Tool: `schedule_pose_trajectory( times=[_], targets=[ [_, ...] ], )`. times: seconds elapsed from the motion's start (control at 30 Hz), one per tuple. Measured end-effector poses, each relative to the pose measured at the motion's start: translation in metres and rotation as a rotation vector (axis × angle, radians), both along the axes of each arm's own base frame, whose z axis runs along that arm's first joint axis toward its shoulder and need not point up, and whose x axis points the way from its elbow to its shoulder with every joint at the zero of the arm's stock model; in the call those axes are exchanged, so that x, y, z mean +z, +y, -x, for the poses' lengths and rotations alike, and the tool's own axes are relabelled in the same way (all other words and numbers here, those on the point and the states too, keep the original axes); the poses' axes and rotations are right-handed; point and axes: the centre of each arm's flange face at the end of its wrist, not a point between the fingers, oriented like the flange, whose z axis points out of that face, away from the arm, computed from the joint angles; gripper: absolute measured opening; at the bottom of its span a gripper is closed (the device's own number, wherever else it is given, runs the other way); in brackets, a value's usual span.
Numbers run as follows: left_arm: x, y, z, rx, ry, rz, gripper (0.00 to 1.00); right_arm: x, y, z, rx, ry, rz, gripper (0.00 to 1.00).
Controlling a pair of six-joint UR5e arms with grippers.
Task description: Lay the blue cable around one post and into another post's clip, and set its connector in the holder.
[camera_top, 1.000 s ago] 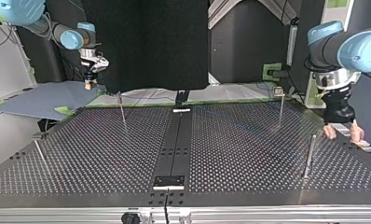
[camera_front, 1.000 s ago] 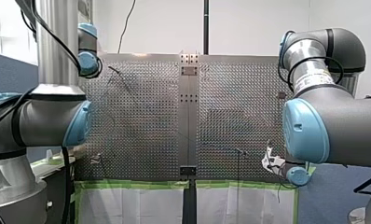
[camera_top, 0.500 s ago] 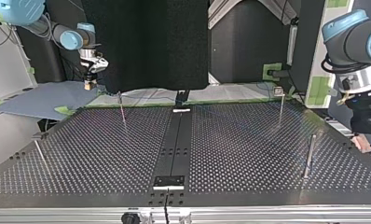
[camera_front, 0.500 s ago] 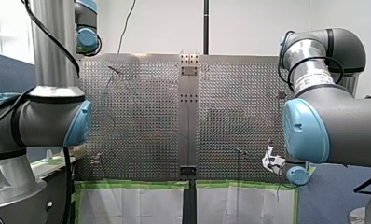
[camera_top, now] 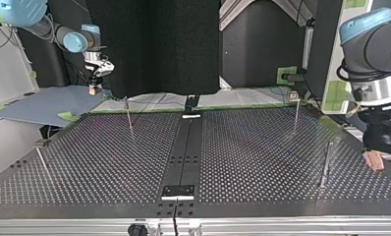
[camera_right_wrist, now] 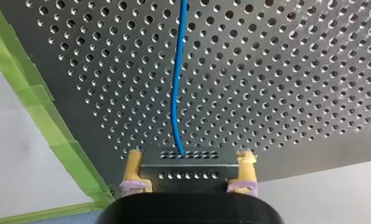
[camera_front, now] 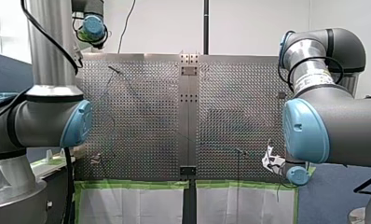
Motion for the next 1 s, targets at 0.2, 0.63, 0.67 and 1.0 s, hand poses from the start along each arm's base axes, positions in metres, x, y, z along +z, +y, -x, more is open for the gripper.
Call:
schedule_pose_trajectory(
  times=[0.2,0.63,0.67,1.0],
  targets=[
    [-0.005,-0.005,0.010,0.048,0.086,-0.049,1.00,0.000,0.000,-0.001,0.002,0.001,-0.001,0.04],
    [-0.020,-0.019,0.023,0.006,0.273,-0.162,1.00,0.000,0.001,-0.002,0.004,0.002,0.002,0.04],
    [-0.022,-0.021,0.024,-0.005,0.286,-0.170,1.00,0.000,0.001,-0.002,0.004,0.002,0.002,0.04],
    [-0.032,-0.035,0.034,-0.106,0.420,-0.264,1.00,0.000,0.001,-0.002,0.005,0.003,0.002,0.04]
  ],
)
